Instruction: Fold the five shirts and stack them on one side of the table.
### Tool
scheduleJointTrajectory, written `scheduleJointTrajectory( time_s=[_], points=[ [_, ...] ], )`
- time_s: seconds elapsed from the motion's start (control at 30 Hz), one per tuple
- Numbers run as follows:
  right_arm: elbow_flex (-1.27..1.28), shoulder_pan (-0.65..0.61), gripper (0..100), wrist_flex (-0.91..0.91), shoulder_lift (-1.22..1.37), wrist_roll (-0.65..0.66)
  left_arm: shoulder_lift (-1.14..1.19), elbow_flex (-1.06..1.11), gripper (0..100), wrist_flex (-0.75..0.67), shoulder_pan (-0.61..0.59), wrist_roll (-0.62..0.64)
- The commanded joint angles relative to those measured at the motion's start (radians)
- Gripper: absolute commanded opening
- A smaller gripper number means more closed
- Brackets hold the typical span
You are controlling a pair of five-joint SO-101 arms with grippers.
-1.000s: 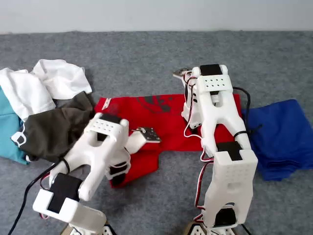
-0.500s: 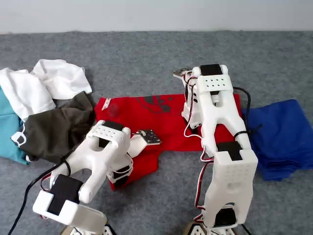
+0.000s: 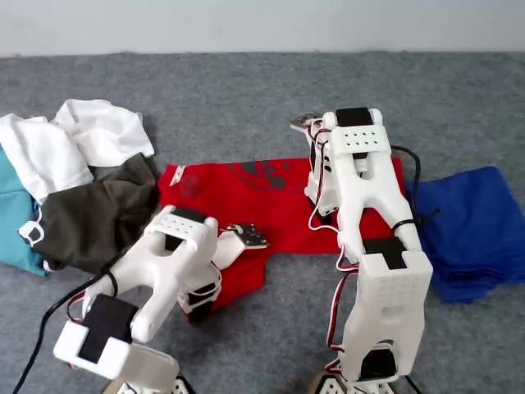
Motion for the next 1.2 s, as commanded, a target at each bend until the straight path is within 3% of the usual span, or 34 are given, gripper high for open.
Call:
scheduleJointTrajectory(
  time_s=[0.0,0.2,0.37,0.5,0.87,1.17],
  points=[
    [-0.003,-0.001,26.6,0.028,-0.054,-0.003,-0.005,0.045,9,-0.055,0.008,0.006],
    [-0.003,-0.001,26.6,0.028,-0.054,-0.003,-0.005,0.074,9,-0.140,0.008,0.006],
    [-0.003,-0.001,26.6,0.028,-0.054,-0.003,-0.006,0.044,1,-0.143,0.008,0.008],
    [-0.002,-0.001,26.6,0.027,-0.054,-0.003,-0.015,-0.004,1,-0.137,0.006,0.008],
    [-0.002,-0.001,26.6,0.028,-0.054,-0.003,-0.009,-0.295,1,0.190,0.006,0.006],
    [-0.002,-0.002,26.6,0.028,-0.053,-0.003,-0.006,-0.400,1,0.189,0.000,0.006]
  ],
)
